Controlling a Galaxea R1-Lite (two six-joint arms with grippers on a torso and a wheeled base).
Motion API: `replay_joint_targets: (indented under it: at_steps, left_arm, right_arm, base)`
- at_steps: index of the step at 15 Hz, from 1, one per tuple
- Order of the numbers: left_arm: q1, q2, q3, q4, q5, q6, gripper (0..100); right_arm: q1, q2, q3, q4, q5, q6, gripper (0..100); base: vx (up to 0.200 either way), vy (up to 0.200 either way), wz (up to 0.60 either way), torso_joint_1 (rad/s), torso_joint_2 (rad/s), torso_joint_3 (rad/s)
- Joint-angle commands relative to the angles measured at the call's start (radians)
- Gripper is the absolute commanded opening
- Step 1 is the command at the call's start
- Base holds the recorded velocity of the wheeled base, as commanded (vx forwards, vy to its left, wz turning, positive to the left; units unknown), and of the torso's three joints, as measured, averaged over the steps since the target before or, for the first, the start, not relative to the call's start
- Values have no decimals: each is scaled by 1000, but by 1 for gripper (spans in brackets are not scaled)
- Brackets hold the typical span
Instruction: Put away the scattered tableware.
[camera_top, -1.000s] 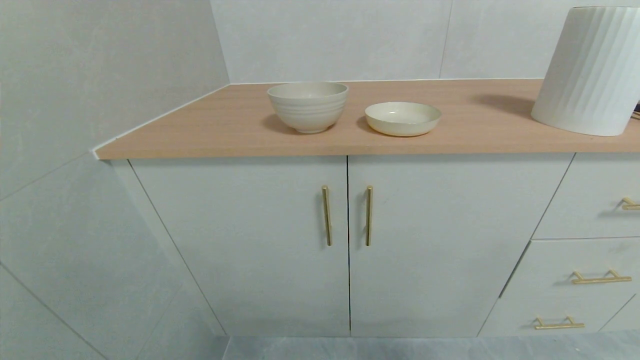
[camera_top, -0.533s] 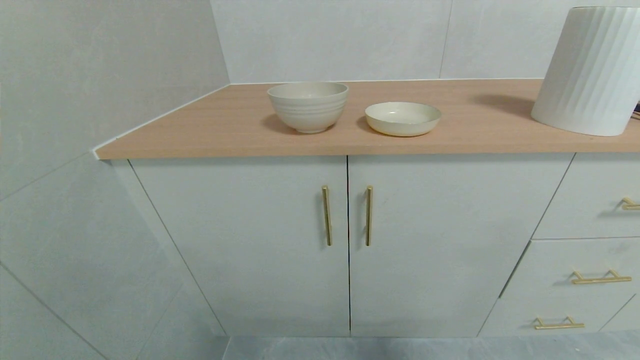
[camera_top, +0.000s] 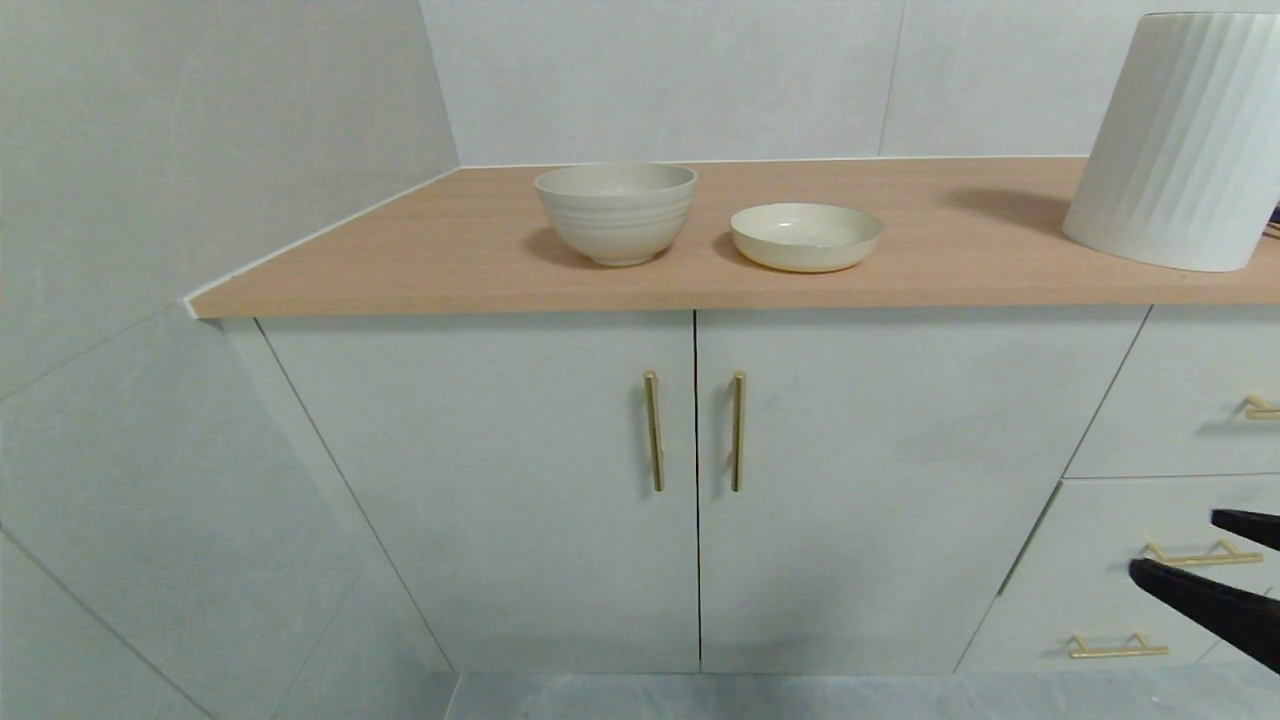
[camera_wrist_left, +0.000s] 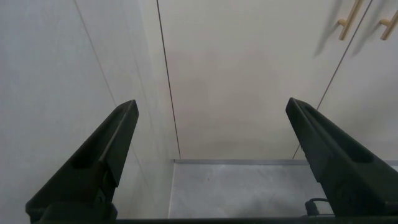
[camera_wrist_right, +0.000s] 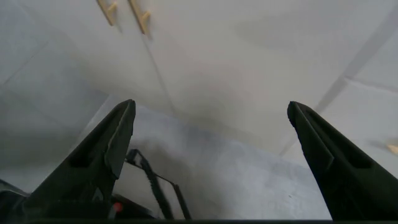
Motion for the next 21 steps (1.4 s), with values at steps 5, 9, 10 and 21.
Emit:
replay_joint_targets:
  at_steps: [5, 9, 10, 21]
  left_arm:
    - [-1, 2, 0, 0, 1, -1, 100]
    - [-1, 2, 0, 0, 1, 1, 100]
    - [-1, 2, 0, 0, 1, -1, 100]
    - [1, 2, 0, 0, 1, 1, 100]
  right_arm:
    - [206, 530, -302, -84, 4, 9, 100]
    - [292, 735, -486, -94, 8, 93, 100]
    - [315, 765, -518, -106, 8, 116, 100]
    - [384, 1015, -569, -423, 4, 194, 100]
  base:
    - [0, 0, 0, 0, 0, 0]
    - [0, 0, 0, 0, 0, 0]
    - [0, 0, 0, 0, 0, 0]
    - [0, 0, 0, 0, 0, 0]
